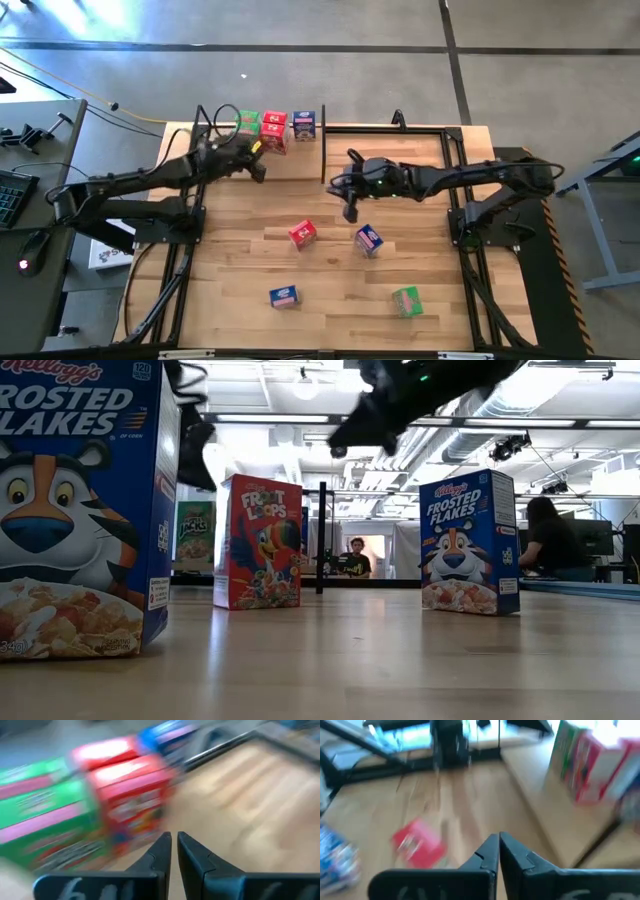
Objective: Stack cereal on shelf
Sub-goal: Put the top blue cereal box on the shelf aligned with the blue cereal box
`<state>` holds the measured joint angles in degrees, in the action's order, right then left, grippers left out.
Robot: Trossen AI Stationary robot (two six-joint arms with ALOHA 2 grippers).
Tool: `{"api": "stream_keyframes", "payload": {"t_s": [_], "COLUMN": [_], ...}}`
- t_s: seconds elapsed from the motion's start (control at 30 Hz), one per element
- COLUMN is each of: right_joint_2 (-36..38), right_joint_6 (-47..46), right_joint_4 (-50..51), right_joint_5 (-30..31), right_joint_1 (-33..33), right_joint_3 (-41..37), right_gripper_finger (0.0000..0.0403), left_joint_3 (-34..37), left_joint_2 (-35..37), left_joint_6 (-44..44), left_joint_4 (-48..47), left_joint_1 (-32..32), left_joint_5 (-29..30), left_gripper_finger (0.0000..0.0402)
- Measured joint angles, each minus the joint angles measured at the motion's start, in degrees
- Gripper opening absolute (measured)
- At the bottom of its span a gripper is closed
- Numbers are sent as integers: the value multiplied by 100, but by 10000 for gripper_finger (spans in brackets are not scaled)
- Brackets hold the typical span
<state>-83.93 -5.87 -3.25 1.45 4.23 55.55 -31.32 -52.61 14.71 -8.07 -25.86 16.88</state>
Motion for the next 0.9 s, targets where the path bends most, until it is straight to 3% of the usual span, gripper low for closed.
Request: {"api": "stream_keyframes", "payload": {"t_s": [0.1,0.23,0.37,0.5,0.6,0.9], "right_joint_2": [413,726,703,505,226,-734], "right_joint_6": [-669,-2014,-3285,-4194,-4533,-4415], "right_joint_4": [1193,2950,4395,4775,5033,5913], "right_joint_5": [-2,208,447,384,164,-119], "right_joint_1": [-229,-700,-1186,-1419,-1447,-1436], "right_joint_3": [0,104,541,723,816,1702], "right_gripper_finger": [36,115,215,290,312,317], "left_joint_3": [612,1188,1380,1378,1378,1378], "left_joint_2": [239,352,349,329,325,325], "left_joint_6": [-358,-439,-442,-545,-596,-713], "left_joint_4": [1320,2564,2759,2727,2725,2676], "left_joint_1": [267,444,468,467,467,467], "left_joint_5": [-662,-1151,-1197,-1197,-1197,-1197], "left_gripper_finger": [21,21,21,21,21,21]}}
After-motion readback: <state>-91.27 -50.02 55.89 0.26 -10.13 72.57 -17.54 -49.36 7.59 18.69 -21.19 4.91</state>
